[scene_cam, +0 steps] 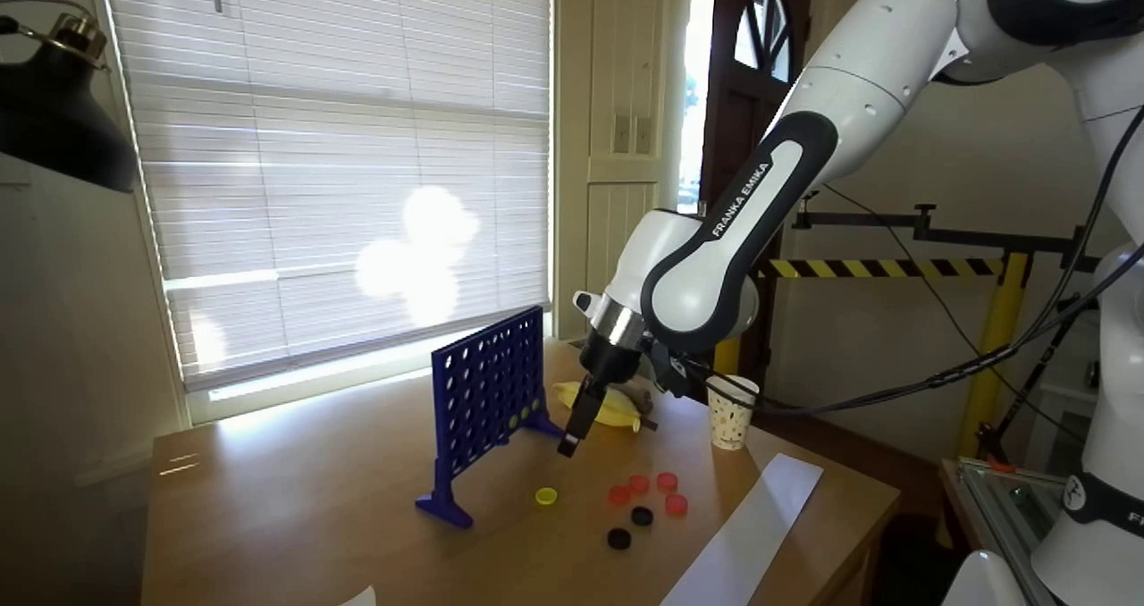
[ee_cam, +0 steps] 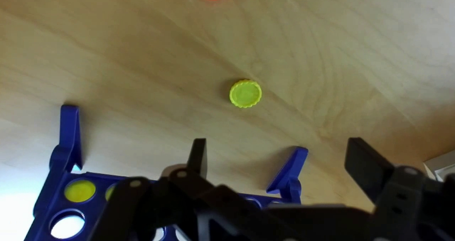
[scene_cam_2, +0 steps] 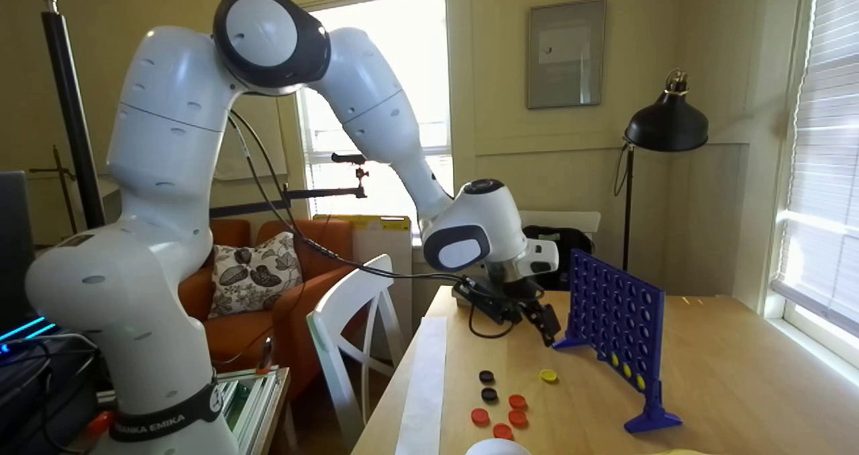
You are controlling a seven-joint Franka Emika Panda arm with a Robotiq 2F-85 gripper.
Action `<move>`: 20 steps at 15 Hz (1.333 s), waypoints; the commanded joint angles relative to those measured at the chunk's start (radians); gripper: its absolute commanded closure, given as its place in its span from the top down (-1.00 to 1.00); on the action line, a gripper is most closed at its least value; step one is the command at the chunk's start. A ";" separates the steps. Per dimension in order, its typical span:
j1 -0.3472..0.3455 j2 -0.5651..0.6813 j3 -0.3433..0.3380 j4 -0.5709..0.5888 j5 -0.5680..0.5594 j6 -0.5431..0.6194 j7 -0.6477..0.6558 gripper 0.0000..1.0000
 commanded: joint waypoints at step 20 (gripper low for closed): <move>-0.039 0.345 0.028 0.267 -0.256 0.084 0.188 1.00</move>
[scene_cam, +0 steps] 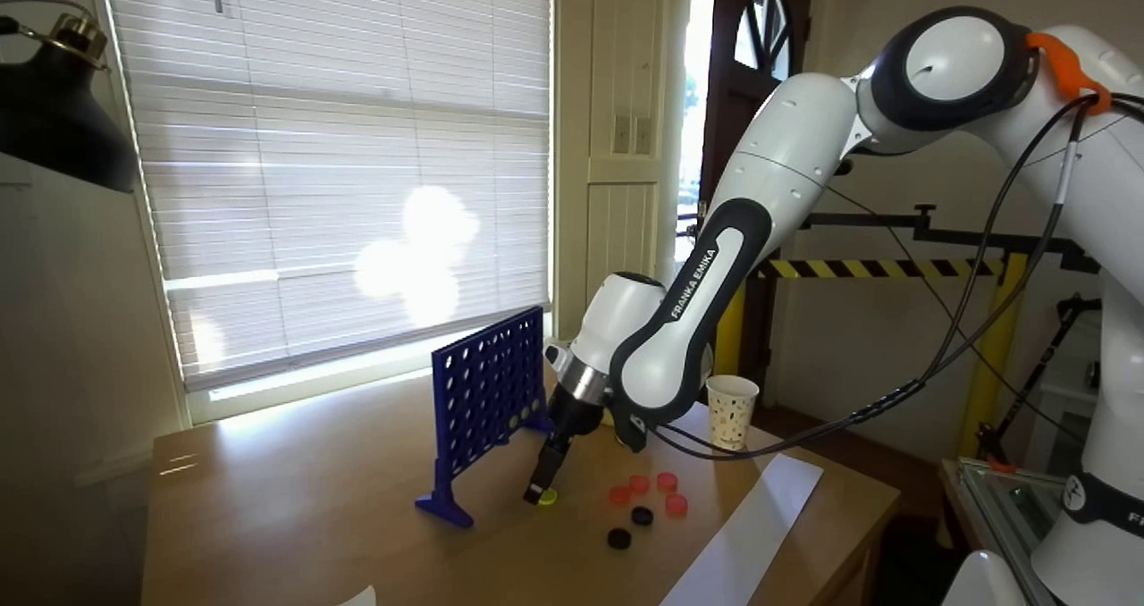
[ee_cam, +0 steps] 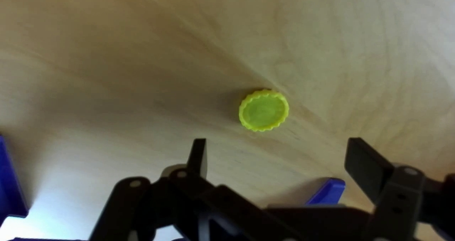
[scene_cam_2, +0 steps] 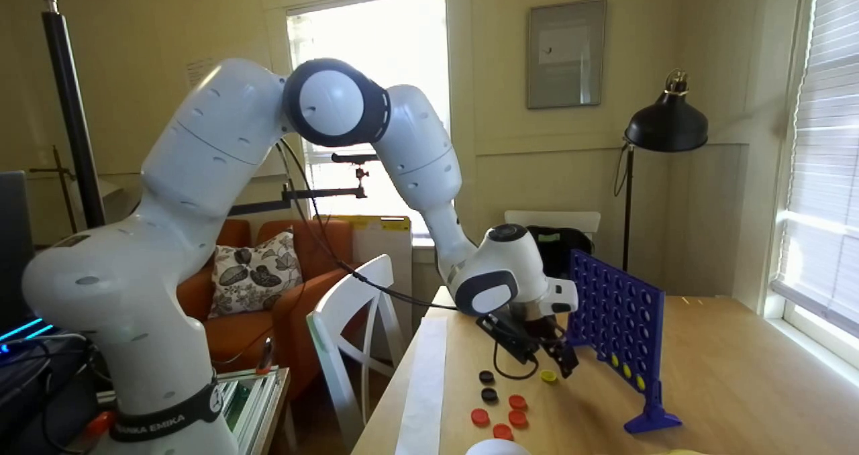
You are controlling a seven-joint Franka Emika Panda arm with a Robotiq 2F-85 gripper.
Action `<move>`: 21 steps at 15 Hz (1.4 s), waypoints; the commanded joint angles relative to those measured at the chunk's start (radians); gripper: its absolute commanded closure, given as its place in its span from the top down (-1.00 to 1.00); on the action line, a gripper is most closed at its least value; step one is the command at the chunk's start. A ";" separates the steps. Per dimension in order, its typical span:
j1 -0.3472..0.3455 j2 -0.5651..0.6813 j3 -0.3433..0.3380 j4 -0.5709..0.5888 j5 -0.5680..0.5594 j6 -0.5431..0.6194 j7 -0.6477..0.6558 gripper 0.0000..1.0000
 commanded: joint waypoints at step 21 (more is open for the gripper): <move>0.050 0.043 -0.047 0.052 -0.056 -0.018 0.064 0.72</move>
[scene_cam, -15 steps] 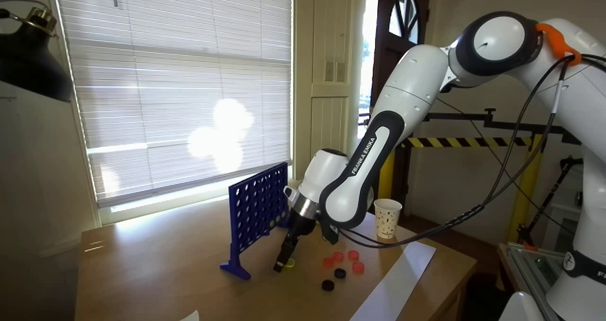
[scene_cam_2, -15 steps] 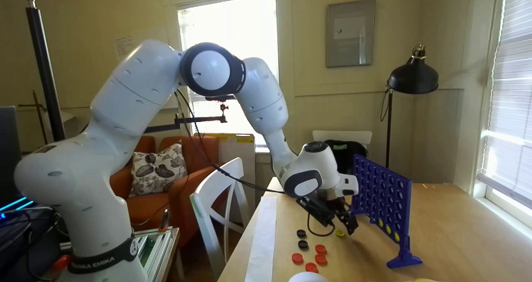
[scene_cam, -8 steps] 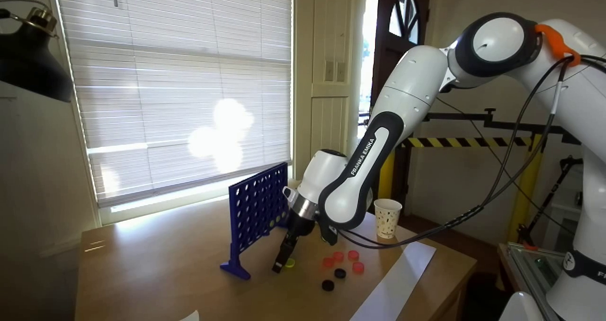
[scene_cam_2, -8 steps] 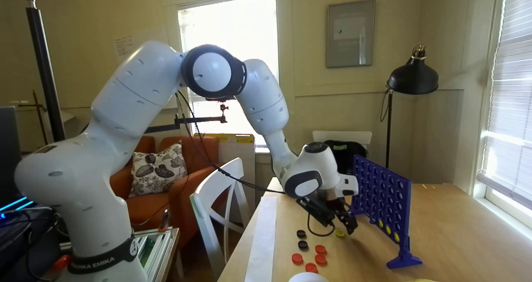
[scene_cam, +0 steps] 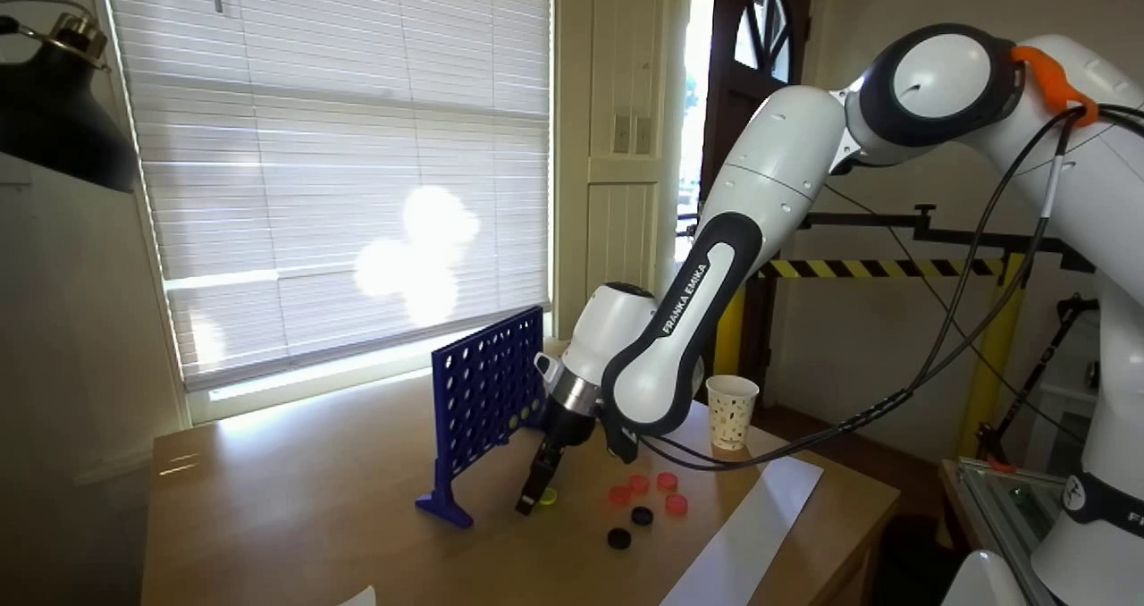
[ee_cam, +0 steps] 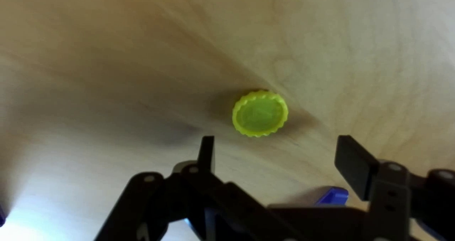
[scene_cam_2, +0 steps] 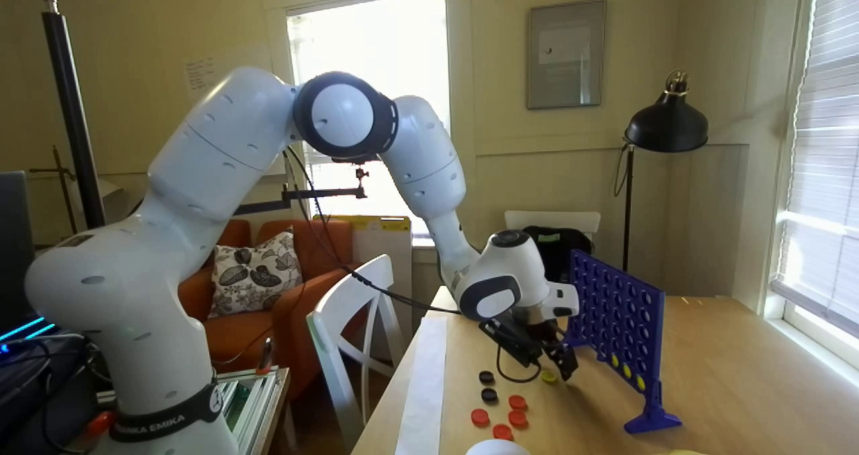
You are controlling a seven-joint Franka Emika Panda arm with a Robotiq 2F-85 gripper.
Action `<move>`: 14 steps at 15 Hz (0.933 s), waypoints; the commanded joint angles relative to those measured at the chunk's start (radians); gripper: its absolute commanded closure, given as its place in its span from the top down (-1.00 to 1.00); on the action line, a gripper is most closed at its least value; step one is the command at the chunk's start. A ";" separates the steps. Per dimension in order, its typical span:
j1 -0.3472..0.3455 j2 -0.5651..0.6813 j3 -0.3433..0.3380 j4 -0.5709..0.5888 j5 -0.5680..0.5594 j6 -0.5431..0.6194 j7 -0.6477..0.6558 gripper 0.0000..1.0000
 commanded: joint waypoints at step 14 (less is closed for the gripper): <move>0.037 -0.027 -0.049 -0.029 -0.056 -0.041 0.052 0.82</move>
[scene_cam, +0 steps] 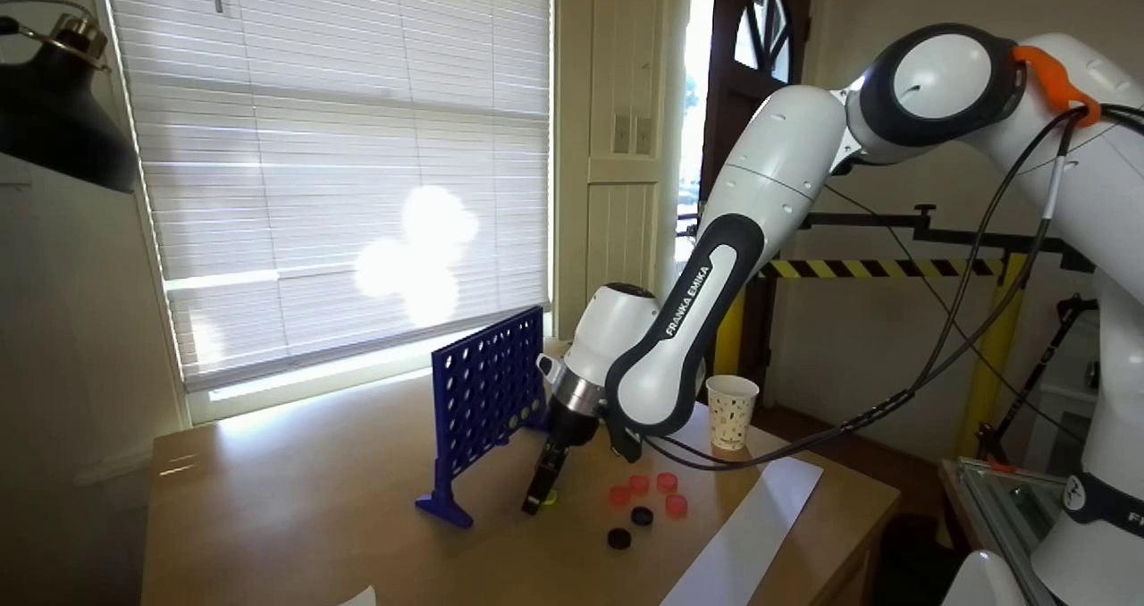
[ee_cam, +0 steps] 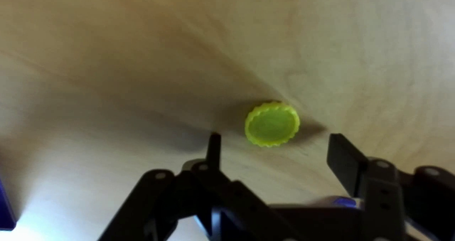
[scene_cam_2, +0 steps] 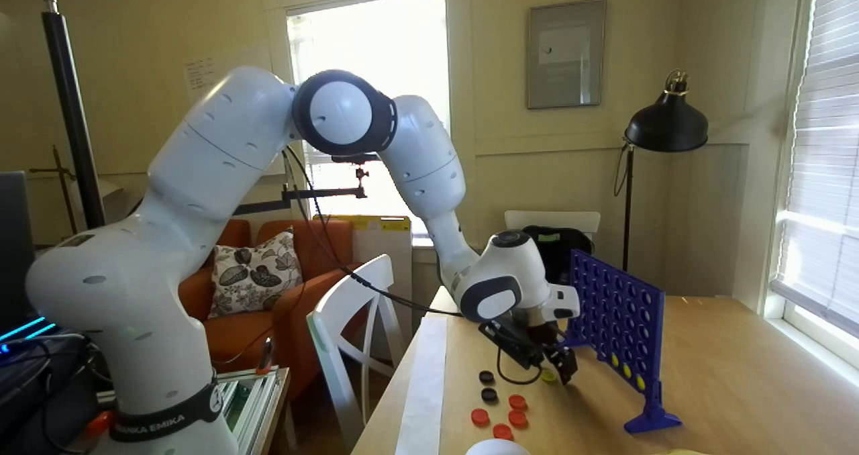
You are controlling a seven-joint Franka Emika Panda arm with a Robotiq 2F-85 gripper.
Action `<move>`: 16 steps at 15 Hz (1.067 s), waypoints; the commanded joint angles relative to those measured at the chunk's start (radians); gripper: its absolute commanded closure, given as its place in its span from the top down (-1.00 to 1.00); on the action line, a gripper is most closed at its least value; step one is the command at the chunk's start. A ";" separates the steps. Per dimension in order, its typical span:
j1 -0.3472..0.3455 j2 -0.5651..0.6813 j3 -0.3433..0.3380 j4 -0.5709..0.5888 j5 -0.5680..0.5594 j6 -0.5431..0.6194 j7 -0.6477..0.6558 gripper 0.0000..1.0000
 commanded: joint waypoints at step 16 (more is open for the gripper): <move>0.059 -0.056 -0.074 -0.034 -0.042 -0.072 0.058 0.58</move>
